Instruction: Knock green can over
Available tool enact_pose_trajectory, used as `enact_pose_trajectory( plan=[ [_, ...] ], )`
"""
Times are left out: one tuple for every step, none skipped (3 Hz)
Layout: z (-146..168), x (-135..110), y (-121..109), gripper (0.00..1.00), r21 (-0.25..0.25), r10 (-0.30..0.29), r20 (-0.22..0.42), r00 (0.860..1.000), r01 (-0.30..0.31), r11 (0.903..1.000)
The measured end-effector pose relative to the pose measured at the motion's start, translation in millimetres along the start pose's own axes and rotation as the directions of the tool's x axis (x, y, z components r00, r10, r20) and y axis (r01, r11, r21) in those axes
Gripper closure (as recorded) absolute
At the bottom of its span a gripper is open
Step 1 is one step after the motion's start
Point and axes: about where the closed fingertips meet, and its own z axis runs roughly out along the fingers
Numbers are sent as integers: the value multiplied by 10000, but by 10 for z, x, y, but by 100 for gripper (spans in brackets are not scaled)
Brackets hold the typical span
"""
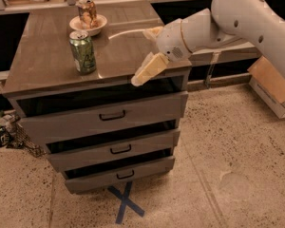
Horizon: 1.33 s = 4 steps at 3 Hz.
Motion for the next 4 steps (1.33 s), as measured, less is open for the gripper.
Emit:
enact_pose_trajectory(
  plan=[
    [23, -10, 17, 0, -28, 79, 196, 9998, -79, 10000],
    [316, -127, -103, 0, -86, 9, 1256, 9921, 2, 10000],
    [595, -203, -269, 0, 30, 75, 2034, 9791, -83, 10000],
    [914, -190, -361, 0, -8, 335, 2351, 9714, -343, 9994]
  ],
)
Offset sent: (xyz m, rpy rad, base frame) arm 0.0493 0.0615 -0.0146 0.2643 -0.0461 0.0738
